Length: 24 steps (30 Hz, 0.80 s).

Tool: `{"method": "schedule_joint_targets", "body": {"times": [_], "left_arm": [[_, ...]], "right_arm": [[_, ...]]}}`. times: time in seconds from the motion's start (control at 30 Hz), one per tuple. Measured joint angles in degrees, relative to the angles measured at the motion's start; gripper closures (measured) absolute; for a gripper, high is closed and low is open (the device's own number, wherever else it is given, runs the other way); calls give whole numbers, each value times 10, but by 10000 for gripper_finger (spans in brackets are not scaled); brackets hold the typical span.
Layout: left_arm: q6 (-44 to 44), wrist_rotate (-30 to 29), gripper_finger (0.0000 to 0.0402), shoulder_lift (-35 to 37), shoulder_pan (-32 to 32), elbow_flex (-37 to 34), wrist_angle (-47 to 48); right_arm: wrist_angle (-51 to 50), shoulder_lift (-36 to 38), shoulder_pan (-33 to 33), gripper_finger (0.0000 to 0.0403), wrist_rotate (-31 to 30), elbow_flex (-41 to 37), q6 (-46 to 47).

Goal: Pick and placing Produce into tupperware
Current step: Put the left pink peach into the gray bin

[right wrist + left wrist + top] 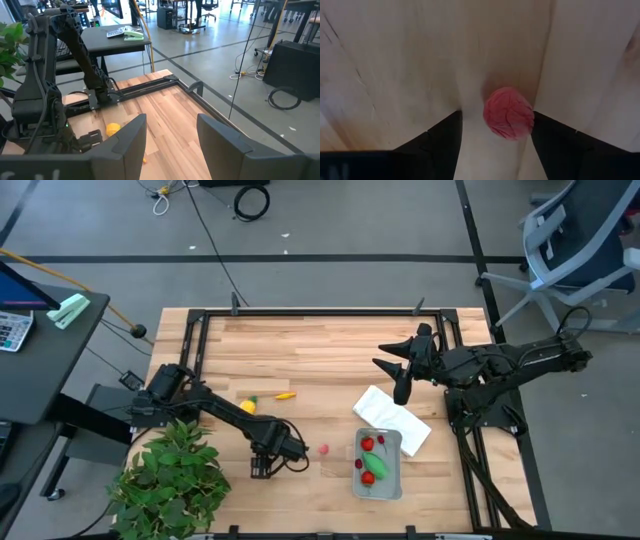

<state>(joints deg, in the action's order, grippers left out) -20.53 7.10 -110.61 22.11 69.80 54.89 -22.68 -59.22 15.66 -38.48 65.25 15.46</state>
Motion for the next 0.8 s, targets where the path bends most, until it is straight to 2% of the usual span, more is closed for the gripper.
{"method": "schedule_joint_targets", "body": {"times": [0.17,0.27,0.37,0.5,0.57,0.67,0.8], "left_arm": [[-1,0,173,0,0,0,-4],[0,-1,195,0,-1,0,-9],[-1,-2,237,0,-1,0,-14],[-8,-11,321,0,-2,8,-34],[-7,-39,359,0,-3,24,-53],[5,-80,360,-1,-9,59,-46],[62,-158,360,0,-14,135,-55]], "right_arm": [[0,0,0,220,0,0,0],[0,0,0,220,0,0,0],[0,0,0,220,0,0,0],[0,0,0,220,0,0,0],[0,0,0,220,0,0,0],[0,0,0,220,0,0,0],[0,0,0,220,0,0,0]]}}
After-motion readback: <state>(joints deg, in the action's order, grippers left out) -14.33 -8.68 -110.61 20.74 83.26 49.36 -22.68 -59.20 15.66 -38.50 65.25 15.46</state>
